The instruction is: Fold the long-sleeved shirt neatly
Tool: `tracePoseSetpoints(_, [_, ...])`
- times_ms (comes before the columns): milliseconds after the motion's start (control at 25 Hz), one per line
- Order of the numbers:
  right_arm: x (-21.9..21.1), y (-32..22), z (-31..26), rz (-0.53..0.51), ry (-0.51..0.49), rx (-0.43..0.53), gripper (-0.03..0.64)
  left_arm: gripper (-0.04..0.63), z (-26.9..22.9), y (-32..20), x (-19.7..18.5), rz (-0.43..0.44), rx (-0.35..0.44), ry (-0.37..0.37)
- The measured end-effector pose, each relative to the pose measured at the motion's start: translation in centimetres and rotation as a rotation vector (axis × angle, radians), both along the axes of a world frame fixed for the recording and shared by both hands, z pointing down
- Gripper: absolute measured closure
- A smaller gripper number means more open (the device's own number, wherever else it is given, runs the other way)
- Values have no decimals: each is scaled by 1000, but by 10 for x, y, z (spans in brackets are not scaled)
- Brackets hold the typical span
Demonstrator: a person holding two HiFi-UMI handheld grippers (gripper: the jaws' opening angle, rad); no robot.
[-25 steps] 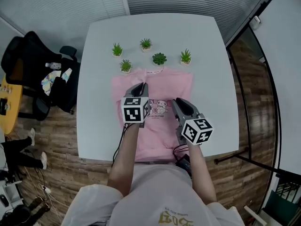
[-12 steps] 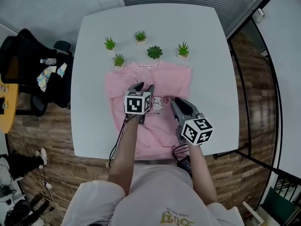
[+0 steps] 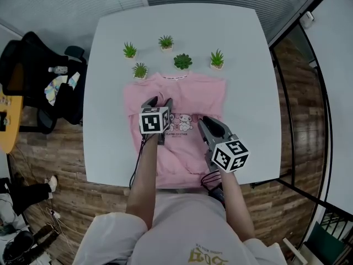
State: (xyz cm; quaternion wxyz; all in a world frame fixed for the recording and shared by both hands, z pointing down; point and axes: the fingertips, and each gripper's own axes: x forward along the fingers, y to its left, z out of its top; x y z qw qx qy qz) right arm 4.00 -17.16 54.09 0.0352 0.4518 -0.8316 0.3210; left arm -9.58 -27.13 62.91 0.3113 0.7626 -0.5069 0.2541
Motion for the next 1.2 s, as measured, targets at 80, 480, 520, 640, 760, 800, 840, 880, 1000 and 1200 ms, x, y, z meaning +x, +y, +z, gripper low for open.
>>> tracePoseSetpoints(80, [2,0,1,2,-2,-2,529,359,8,-1,0,3,-21,-9])
tracePoseSetpoints(480, [22,1,-1,39,-29,5,532,568,-20,-6,24,39,65,-43])
tracePoseSetpoints(520, [23,1,-1,42,-32,6,532,569,-25,-5,31,54,74,-45])
tracePoseSetpoints(640, [27,0,-2,45,-35,10,534,571,-39,-1,56,107,102,-54])
tracePoseSetpoints(760, [31,0,-2,47,-36,13,534,571,-44,4,84,165,118,-59])
tracePoseSetpoints(800, [33,0,-2,50,-38,13,534,569,-44,6,92,185,118,-62])
tracePoseSetpoints(840, [34,-1,-3,52,-41,14,534,569,-43,8,101,206,114,-57])
tracePoseSetpoints(880, [35,0,-3,53,-43,15,534,566,-41,10,110,229,106,-40])
tracePoseSetpoints(1000, [40,1,-3,58,-49,16,534,400,-40,18,135,287,76,48])
tracePoseSetpoints(1200, [46,3,-6,54,-60,26,534,387,-48,21,131,280,103,34])
